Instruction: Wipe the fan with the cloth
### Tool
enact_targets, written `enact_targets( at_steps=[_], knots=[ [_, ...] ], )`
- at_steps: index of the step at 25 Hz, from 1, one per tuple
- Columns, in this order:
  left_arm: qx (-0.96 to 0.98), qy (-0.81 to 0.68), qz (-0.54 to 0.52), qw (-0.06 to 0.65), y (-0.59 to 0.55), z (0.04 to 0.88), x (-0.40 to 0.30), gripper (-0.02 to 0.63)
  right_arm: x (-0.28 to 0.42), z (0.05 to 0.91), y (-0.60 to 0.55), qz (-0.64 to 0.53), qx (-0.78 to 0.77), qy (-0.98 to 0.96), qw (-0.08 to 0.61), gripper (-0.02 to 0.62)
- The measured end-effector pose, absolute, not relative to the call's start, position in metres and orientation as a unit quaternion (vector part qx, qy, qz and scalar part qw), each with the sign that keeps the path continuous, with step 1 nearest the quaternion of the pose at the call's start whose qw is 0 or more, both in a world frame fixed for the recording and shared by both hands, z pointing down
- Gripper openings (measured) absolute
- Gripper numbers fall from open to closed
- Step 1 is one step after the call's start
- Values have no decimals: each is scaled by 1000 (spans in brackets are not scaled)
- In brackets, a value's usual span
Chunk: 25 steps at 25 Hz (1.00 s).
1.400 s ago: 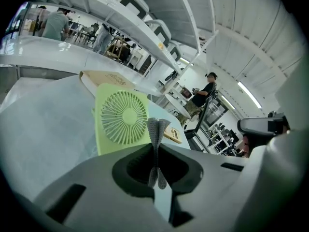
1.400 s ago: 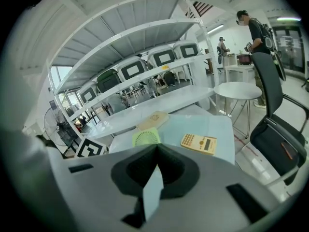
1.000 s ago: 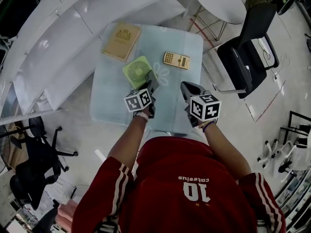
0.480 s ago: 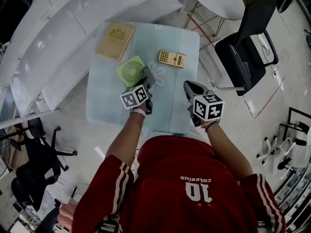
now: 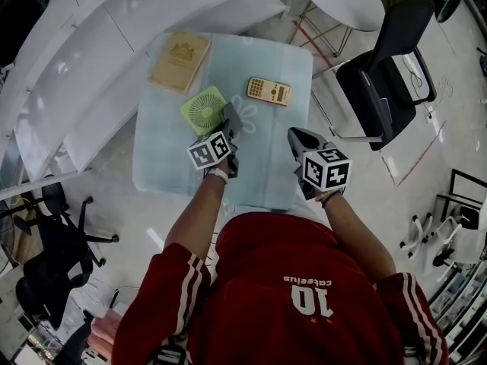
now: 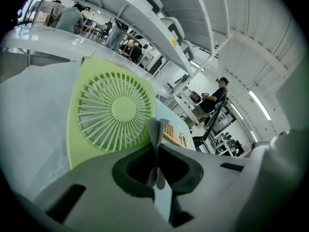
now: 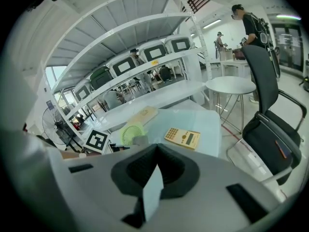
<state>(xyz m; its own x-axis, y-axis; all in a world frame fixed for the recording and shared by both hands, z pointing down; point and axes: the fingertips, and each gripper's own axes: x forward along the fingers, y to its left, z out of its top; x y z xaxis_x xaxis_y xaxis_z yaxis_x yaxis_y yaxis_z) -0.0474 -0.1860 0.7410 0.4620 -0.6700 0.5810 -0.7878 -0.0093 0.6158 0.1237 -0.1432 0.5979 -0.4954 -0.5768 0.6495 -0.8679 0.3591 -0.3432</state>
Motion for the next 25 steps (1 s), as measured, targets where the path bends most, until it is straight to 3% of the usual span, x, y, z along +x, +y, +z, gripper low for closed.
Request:
enact_targets(
  at_steps=[25],
  knots=[
    [697, -528, 67, 480, -169, 745, -70, 28, 116, 593, -132, 328, 452, -800, 220, 5]
  ],
)
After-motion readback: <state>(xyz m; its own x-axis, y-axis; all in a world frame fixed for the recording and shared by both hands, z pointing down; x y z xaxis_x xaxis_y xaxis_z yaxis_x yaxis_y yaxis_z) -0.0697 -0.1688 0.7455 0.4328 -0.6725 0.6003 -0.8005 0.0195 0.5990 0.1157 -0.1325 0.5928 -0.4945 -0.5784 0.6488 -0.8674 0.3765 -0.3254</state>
